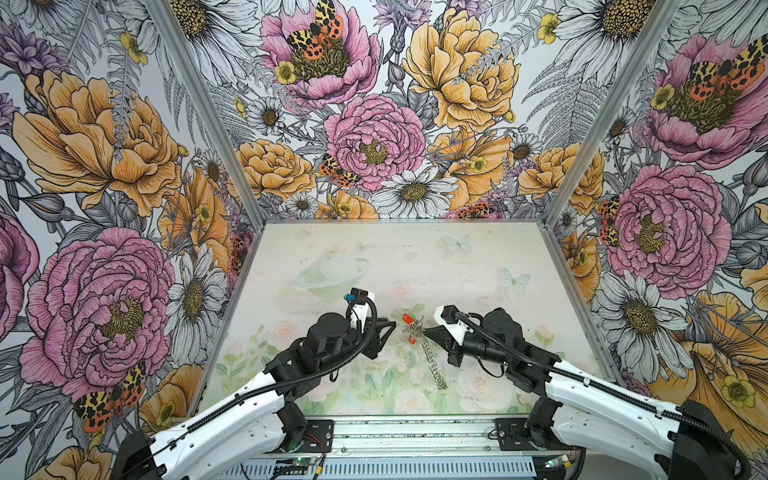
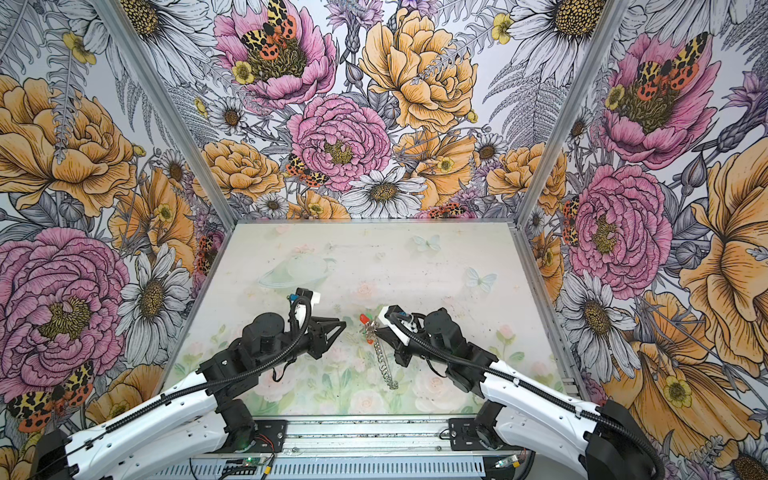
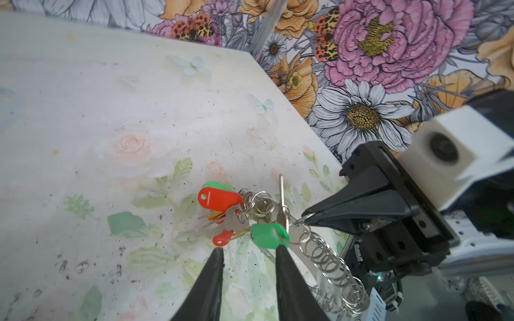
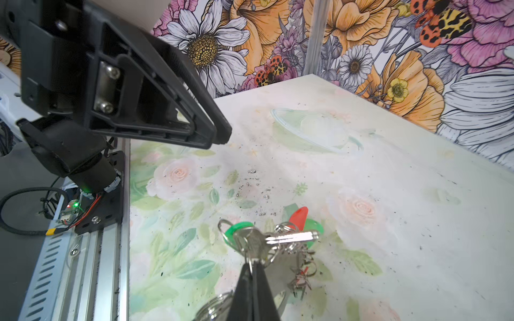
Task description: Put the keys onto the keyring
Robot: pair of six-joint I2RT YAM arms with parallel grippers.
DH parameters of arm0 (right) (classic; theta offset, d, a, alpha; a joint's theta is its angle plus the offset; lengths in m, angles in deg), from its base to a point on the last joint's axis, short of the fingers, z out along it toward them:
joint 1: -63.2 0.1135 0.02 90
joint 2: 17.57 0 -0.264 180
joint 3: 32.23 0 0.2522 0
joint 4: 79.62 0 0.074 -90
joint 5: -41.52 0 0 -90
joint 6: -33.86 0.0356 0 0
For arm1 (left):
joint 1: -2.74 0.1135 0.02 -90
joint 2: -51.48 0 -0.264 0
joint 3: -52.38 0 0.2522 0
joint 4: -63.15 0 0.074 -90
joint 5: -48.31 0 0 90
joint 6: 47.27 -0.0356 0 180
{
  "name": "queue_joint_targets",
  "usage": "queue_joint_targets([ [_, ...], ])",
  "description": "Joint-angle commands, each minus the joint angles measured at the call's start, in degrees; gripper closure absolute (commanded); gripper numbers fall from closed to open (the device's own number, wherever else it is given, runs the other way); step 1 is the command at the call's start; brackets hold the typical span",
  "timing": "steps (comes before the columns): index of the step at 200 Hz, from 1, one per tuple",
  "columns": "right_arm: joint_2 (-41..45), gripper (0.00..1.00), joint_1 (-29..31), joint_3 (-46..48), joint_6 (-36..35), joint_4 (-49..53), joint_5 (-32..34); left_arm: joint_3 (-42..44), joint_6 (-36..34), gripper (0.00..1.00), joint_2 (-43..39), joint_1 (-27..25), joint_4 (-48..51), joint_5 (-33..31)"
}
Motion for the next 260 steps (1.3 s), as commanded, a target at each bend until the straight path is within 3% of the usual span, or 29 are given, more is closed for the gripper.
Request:
queue_joint_targets([
  [1,0.22,1.00,-0.31,-4.62,-1.94,1.22,-4.60,4.70,-14.06,0.67,-0.96,-2.06,-14.97,6.30],
  [44,0.46,1.00,-0.26,-5.56,-2.49,2.40,-7.01,6.81,-29.29,0.66,0.70,-5.25,-21.33,13.27],
  [94,0.09,1.00,-0.28,-6.10,-2.77,2.41,-8.08,7.08,-36.89,0.59,1.48,-6.52,-21.02,4.50],
  [155,0.60,1.00,-0.31,-6.11,-2.74,2.40,-8.19,5.93,-38.74,0.68,5.61,-6.38,-19.51,8.14],
  [184,0.85,1.00,-1.83,-6.19,-2.76,2.16,-8.77,6.13,-39.01,0.71,6.30,-6.03,-19.08,6.98],
  [216,1.31,1.00,-2.07,-6.10,-2.61,1.64,-9.54,6.07,-38.92,0.82,7.45,-5.57,-18.72,5.94],
  [260,2.40,1.00,-2.71,-5.25,-0.57,-1.31,-11.20,6.04,-39.01,0.85,9.31,-5.54,-18.63,6.03],
])
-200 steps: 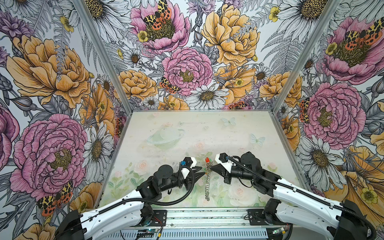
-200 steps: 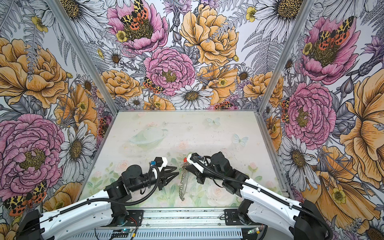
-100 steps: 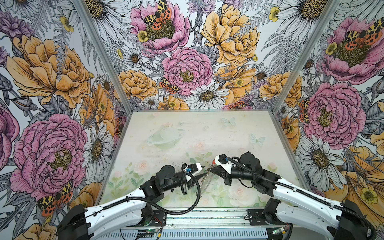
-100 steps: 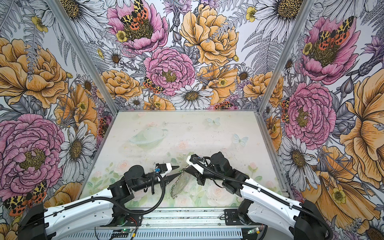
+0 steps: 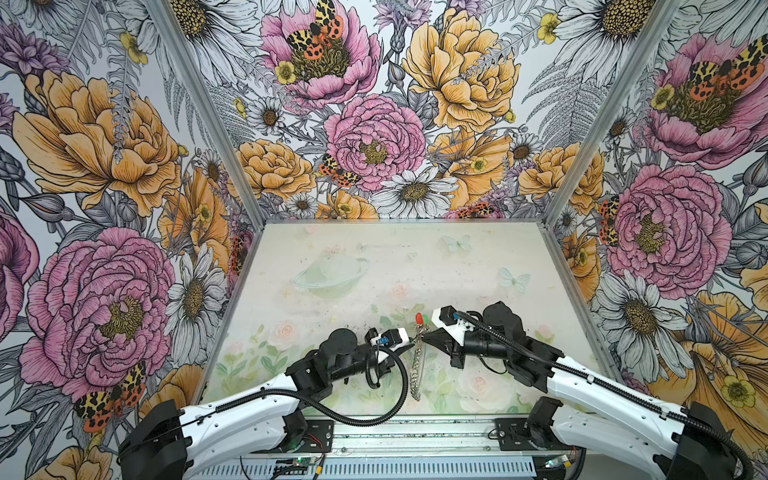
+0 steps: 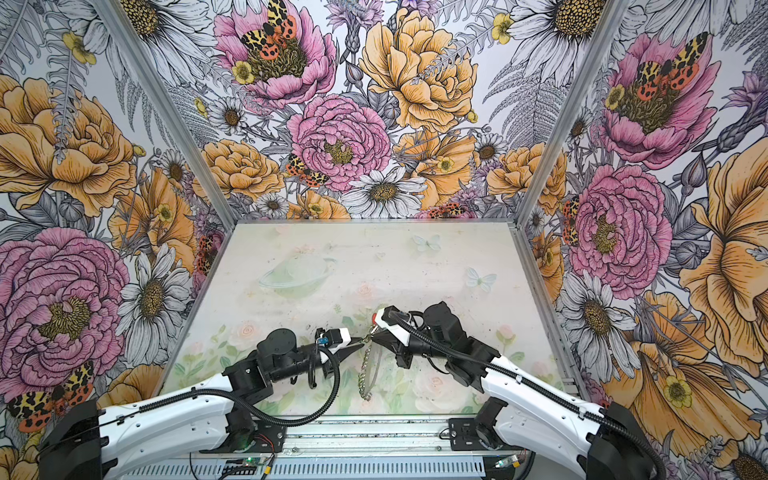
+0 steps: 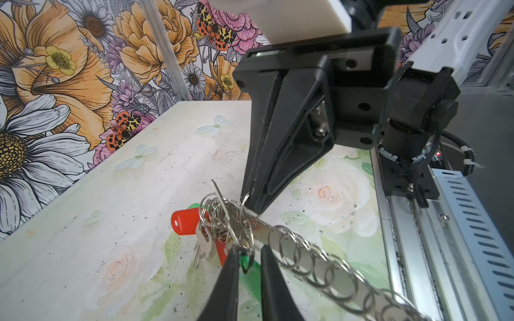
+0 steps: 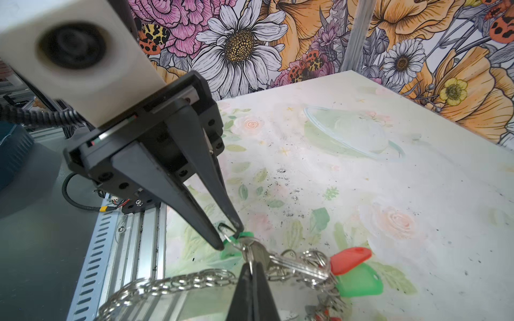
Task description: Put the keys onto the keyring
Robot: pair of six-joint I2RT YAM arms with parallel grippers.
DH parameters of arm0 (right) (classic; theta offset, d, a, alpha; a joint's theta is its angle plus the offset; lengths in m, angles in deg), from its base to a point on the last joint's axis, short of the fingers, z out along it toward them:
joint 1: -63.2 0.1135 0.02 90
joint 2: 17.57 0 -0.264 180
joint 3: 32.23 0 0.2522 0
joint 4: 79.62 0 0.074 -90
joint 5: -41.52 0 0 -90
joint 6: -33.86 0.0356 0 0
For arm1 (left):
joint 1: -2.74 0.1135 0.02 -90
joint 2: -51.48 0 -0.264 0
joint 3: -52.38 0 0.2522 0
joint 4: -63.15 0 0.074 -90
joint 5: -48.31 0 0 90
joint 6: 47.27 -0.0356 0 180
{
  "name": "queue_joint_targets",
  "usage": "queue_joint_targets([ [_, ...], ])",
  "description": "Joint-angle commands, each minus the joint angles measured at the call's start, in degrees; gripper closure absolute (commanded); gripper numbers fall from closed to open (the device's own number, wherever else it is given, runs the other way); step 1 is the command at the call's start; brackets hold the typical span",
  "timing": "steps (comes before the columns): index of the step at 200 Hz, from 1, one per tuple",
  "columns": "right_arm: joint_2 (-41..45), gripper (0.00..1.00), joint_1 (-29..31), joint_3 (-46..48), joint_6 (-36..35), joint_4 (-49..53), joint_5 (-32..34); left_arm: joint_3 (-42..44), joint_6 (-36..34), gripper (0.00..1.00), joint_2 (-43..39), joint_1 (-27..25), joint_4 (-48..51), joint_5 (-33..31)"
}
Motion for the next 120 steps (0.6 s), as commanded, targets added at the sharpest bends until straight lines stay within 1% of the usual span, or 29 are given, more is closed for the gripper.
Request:
queue_joint_targets([
  [1,2.17,1.00,-0.59,-1.96,1.49,-6.15,-2.18,-0.61,-0.39,0.85,0.76,0.40,0.46,-0.19],
  [16,2.53,1.00,-1.00,-1.52,2.17,-7.29,-2.17,-0.55,-0.30,0.88,1.41,0.43,0.46,0.38],
  [48,2.18,1.00,-1.94,-1.38,3.77,-8.90,-1.89,-0.62,0.99,0.88,2.41,0.01,0.59,3.70],
  [79,0.59,1.00,-2.08,-1.26,4.02,-9.99,-2.65,-0.46,1.81,0.88,1.98,-0.66,0.54,3.57],
  [85,0.39,1.00,-2.07,-1.20,3.90,-9.90,-2.91,-0.33,1.96,0.87,1.38,-0.62,0.57,2.75],
  [108,0.36,1.00,-2.53,-0.90,3.41,-9.89,-3.81,0.49,2.34,0.76,-2.46,-0.52,0.45,-2.10],
  [120,0.35,1.00,-2.72,-0.81,3.43,-9.83,-4.38,0.70,2.33,0.74,-4.60,-0.44,0.61,-3.16],
])
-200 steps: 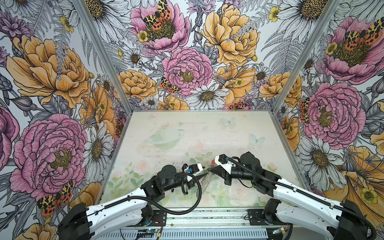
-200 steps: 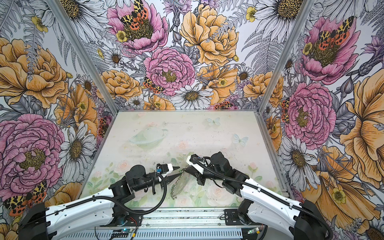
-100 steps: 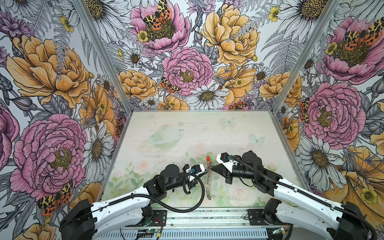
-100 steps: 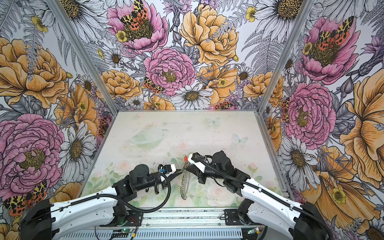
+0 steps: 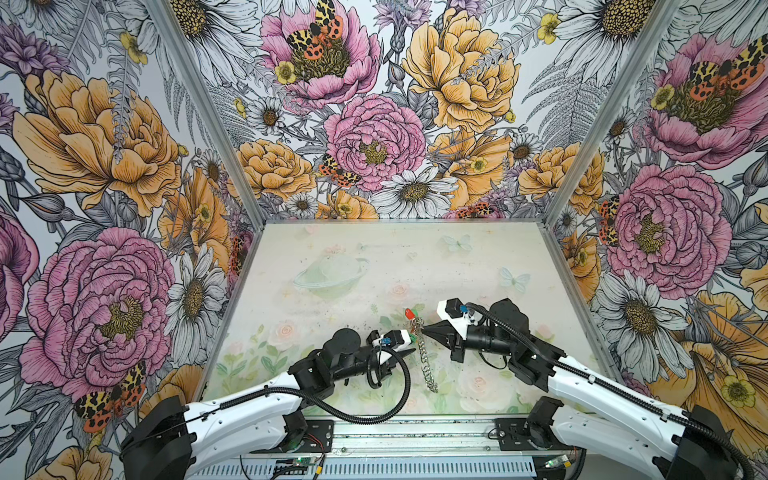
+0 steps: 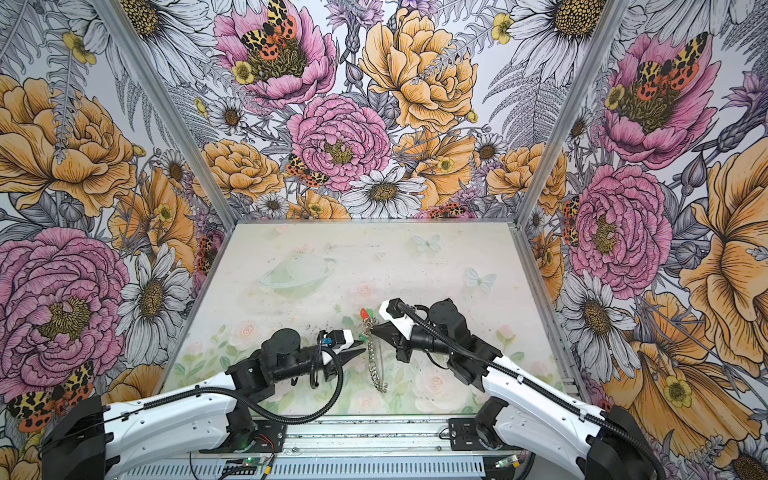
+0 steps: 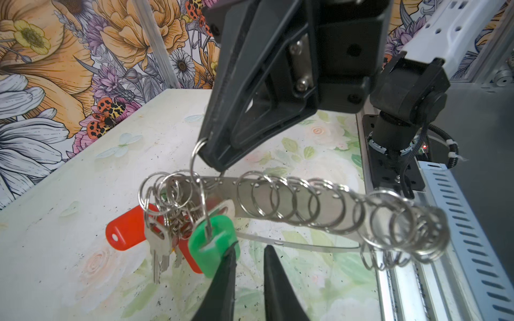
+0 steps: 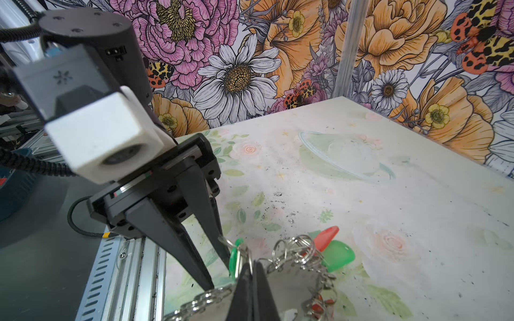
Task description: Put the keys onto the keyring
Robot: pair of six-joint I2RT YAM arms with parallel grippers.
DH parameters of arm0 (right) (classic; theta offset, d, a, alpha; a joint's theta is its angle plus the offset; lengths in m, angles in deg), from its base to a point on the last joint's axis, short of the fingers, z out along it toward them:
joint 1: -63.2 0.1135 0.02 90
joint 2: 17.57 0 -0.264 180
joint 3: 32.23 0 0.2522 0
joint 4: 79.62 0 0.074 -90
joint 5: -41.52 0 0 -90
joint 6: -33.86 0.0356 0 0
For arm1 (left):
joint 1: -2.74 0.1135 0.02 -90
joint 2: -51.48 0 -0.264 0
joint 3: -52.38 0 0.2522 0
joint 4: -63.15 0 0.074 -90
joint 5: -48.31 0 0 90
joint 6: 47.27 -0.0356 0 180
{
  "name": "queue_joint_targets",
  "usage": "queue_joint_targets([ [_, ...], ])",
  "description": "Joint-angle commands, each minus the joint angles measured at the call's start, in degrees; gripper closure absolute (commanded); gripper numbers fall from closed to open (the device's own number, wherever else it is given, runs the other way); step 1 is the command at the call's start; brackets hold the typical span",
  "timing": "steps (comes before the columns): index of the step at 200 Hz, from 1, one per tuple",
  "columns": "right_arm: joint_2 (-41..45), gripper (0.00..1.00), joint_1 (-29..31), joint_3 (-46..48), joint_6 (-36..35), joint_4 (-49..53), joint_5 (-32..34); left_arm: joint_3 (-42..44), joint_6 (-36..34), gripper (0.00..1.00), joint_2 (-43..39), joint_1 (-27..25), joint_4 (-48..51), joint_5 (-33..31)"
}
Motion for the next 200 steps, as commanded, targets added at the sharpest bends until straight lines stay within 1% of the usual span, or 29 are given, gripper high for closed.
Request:
queue_joint_targets([
  [1,0.29,1.00,-0.68,-0.76,0.27,-4.37,-2.40,0.70,0.74,0.74,-4.25,-0.37,-0.45,-3.71],
  [21,0.08,1.00,-0.73,-0.88,0.05,-4.17,-3.32,0.54,0.74,0.71,-6.39,-0.31,0.29,-4.57],
  [35,-0.02,1.00,-0.75,-0.98,-0.03,-4.12,-4.17,0.56,1.32,0.67,-6.97,-0.32,-0.30,-4.72],
  [60,-0.35,1.00,-0.69,-0.91,-0.07,-4.64,-5.61,-0.04,2.14,0.65,-5.58,-0.27,-1.83,-4.12],
  [98,-1.01,1.00,-0.62,-0.49,0.78,-6.45,-6.61,-1.04,2.63,0.66,-1.45,-0.28,-4.34,-3.55],
  [128,-1.25,1.00,-0.39,-0.16,0.99,-7.14,-6.61,-1.56,3.33,0.68,0.33,-0.30,-5.84,-2.84],
  [175,-1.78,1.00,-0.01,0.34,0.88,-7.95,-6.62,-0.95,4.43,0.71,-0.33,-0.17,-6.81,-2.58],
  [200,-2.22,1.00,0.21,0.61,0.96,-8.73,-6.68,-0.32,5.08,0.71,-1.19,-0.12,-7.52,-2.28],
])
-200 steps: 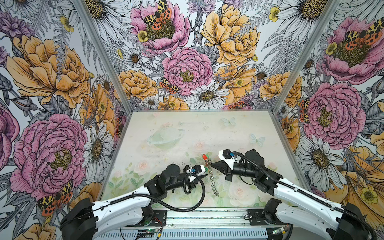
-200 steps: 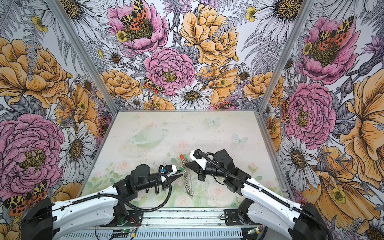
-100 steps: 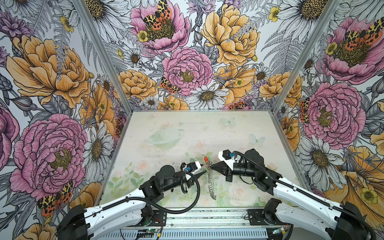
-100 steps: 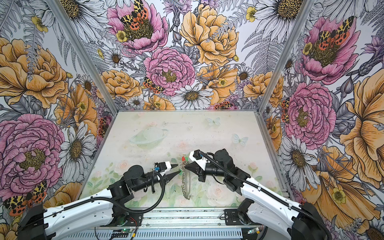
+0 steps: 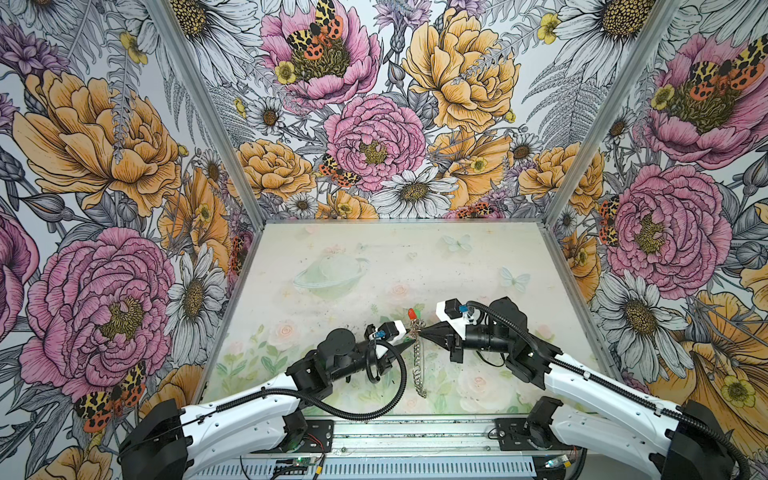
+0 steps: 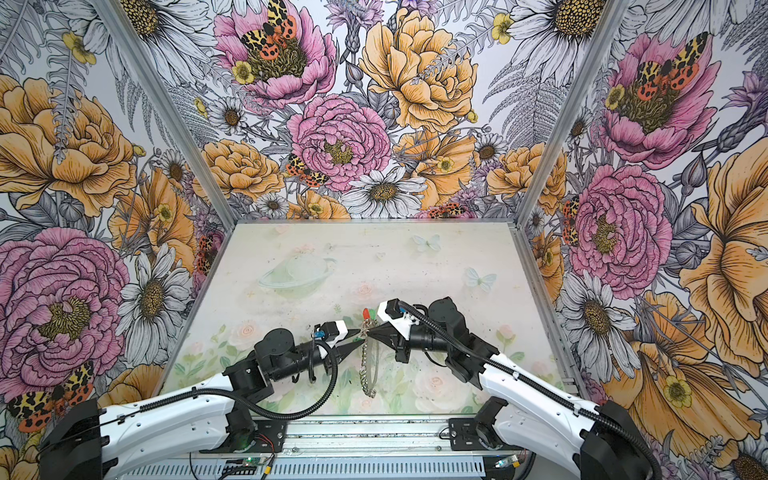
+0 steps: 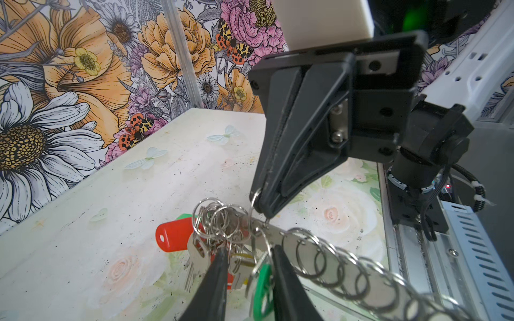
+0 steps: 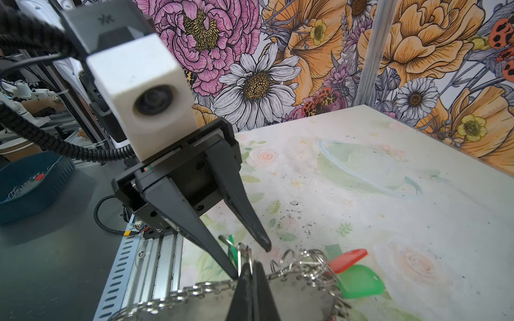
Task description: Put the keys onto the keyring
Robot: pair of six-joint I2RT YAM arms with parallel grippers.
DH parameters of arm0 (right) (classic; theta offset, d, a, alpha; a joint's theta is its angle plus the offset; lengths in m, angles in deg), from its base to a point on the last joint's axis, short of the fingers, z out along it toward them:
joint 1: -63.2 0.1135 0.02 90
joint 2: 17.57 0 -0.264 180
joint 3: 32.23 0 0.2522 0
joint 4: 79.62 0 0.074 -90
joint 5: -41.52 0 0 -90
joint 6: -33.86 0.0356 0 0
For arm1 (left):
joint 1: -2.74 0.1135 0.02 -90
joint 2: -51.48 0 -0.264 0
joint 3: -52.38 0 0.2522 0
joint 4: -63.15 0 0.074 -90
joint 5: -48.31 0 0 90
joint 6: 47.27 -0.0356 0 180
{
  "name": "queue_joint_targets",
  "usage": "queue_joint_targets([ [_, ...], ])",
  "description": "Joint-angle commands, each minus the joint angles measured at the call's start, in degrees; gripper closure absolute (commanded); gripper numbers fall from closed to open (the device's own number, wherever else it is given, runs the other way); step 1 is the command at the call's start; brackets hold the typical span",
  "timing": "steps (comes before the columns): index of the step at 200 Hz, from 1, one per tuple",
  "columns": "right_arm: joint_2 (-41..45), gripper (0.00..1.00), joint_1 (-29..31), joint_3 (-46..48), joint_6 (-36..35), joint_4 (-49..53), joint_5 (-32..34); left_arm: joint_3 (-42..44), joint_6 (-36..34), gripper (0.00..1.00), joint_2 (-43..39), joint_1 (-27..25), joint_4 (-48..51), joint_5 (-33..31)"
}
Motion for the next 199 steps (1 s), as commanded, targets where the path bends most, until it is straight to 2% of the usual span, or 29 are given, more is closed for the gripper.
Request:
queue_joint_targets([
  [1,-0.10,1.00,0.57,0.43,0.47,-5.12,-1.18,-0.28,1.63,0.71,-1.26,-0.07,-2.40,1.01],
  [26,-0.62,1.00,0.78,0.58,0.47,-5.81,-1.15,-0.10,2.03,0.73,-1.66,0.16,-2.50,2.40],
  [72,-1.03,1.00,1.72,0.63,0.18,-7.16,-1.77,-0.18,2.16,0.84,-1.73,0.51,-1.70,2.91],
  [160,-1.78,1.00,2.16,1.48,-1.01,-9.04,-2.51,-0.27,2.29,0.98,-2.45,1.14,-1.36,3.45],
  [199,-1.38,1.00,2.12,-0.07,-3.77,-2.63,-1.69,-1.40,0.35,1.00,-2.40,1.28,2.80,1.55],
])
